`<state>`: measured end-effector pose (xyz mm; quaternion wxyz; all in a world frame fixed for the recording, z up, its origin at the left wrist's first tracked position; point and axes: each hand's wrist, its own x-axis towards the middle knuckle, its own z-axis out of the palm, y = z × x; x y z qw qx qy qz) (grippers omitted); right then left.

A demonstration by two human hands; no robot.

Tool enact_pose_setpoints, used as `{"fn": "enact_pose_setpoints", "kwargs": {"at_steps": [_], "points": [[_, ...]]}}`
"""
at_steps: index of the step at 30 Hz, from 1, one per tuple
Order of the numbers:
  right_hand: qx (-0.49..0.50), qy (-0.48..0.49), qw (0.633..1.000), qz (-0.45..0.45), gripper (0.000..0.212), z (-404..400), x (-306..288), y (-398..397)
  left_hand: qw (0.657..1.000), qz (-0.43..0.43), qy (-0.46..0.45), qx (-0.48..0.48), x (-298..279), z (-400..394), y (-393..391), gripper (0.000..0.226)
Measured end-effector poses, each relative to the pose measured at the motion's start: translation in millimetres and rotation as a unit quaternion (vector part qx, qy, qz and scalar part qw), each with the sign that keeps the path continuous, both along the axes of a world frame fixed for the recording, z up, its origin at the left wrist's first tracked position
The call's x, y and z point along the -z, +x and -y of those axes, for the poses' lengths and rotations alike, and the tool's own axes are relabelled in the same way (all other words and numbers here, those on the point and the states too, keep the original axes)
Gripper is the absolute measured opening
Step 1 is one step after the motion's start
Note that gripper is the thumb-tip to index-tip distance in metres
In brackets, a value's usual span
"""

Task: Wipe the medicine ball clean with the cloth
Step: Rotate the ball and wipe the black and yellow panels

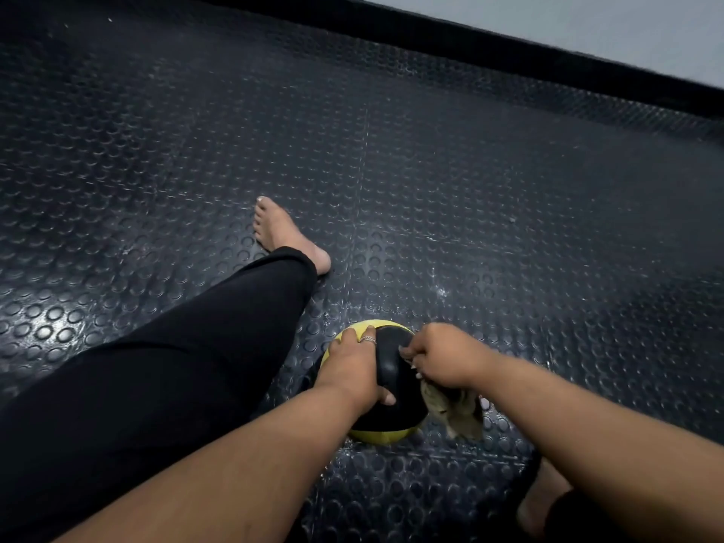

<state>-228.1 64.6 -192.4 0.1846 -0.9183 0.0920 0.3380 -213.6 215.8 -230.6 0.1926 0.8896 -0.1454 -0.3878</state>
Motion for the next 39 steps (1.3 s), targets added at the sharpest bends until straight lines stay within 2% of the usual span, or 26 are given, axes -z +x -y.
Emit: {"fn": "enact_pose_setpoints", "kwargs": {"at_steps": [2,6,13,16,18,22,28,31,34,36,39], "points": [[0.016,-0.026,0.999,-0.018,0.022,11,0,17,1.000,0.005,0.000,0.002,-1,-1,0,0.111],[0.070,-0.066,0.995,0.036,0.022,16,19,44,1.000,0.001,0.002,0.008,-1,0,2,0.111],[-0.004,-0.039,0.997,0.064,0.020,-12,12,9,1.000,-0.006,-0.001,0.006,0,-2,4,0.112],[-0.044,-0.012,0.998,0.040,0.018,-2,7,-5,1.000,-0.005,-0.001,0.010,-1,0,4,0.113],[-0.030,-0.023,0.999,0.026,0.021,10,3,0,1.000,-0.003,0.000,0.015,-2,0,5,0.113],[0.055,-0.038,0.996,0.058,0.024,22,7,24,1.000,0.000,0.003,0.021,-3,1,6,0.114],[0.058,-0.013,0.996,0.065,0.022,-5,19,6,0.999,0.007,0.009,0.032,0,0,5,0.112],[0.011,0.002,0.998,0.065,0.020,5,17,-11,0.998,0.019,0.010,0.056,0,2,3,0.116],[-0.028,0.009,0.999,0.014,0.022,21,7,-12,0.998,0.025,0.007,0.063,-1,5,1,0.116],[0.013,-0.005,1.000,0.019,0.021,28,0,0,0.997,0.028,0.007,0.065,-2,5,2,0.115],[0.101,-0.010,0.991,0.089,0.024,26,4,22,0.998,0.022,0.005,0.063,-1,5,4,0.116]]}}
